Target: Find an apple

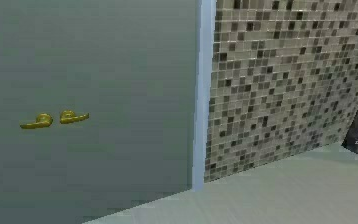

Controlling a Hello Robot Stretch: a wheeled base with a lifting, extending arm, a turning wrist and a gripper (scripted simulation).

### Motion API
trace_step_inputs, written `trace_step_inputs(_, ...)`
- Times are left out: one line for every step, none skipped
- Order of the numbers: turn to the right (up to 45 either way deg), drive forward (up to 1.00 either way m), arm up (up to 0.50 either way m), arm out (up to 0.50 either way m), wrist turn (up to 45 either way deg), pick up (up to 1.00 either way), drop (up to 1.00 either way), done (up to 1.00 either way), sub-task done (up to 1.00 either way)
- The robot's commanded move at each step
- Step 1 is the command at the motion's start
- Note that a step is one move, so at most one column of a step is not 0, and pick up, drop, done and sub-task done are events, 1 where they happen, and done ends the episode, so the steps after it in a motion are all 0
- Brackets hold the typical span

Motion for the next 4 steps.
trace_step_inputs(0.0, 0.40, 0.00, 0.00, 0.0, 0.00, 0.00, 0.00, 0.00)
trace_step_inputs(42.0, 0.00, 0.00, 0.00, 0.0, 0.00, 0.00, 0.00, 0.00)
trace_step_inputs(3.0, 0.00, 0.00, 0.00, 0.0, 0.00, 0.00, 0.00, 0.00)
trace_step_inputs(0.0, 0.80, 0.00, 0.00, 0.0, 0.00, 0.00, 0.00, 0.00)
